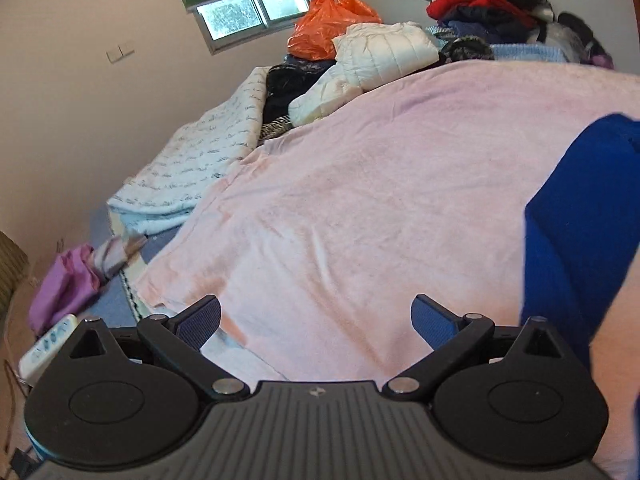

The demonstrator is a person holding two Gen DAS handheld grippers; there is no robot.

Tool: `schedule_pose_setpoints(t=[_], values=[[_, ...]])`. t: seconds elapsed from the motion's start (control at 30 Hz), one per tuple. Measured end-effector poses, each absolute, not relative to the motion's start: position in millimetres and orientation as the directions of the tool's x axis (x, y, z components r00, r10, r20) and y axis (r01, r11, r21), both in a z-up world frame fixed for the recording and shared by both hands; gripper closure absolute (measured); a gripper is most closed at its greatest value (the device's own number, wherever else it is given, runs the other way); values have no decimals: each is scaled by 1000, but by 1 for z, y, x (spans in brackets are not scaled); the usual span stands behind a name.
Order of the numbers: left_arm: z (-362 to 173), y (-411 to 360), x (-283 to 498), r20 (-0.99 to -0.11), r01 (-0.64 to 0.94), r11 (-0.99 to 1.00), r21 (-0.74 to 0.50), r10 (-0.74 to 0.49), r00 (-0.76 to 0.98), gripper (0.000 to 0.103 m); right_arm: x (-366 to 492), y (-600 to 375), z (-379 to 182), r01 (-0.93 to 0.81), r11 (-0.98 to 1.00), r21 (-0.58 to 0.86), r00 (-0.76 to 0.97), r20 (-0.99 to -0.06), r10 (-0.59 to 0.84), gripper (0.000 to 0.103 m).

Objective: Fold small clothes
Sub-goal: 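Move the left gripper to the other sleeve and close on it, then lift the grasped sleeve up off the bed with the left gripper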

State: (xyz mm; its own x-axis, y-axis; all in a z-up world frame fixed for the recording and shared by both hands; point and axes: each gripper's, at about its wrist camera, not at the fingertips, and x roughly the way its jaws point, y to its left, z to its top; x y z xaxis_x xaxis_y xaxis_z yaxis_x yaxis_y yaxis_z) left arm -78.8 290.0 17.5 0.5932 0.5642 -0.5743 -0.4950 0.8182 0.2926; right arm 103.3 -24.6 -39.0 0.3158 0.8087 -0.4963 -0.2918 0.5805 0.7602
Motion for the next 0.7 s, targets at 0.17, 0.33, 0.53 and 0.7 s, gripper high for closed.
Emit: schedule_pose_setpoints(t=[0.17,0.33,0.53,0.7], values=[[19,243,-77,-691,-139,970,199,239,682,0,96,-14,-36,-333,556,762,270,-488,830,30],[-7,173,-91,-652,96,902,421,227,724,1,85,3,-35,-375,542,752,216,-497,840,30],[-36,175,-87,-737,107,914,391,242,631,56,82,3,-36,-376,552,744,213,-510,833,24],[-32,190,-85,-773,102,943,316,194,604,72,81,4,-37,-375,557,741,213,-516,830,23]])
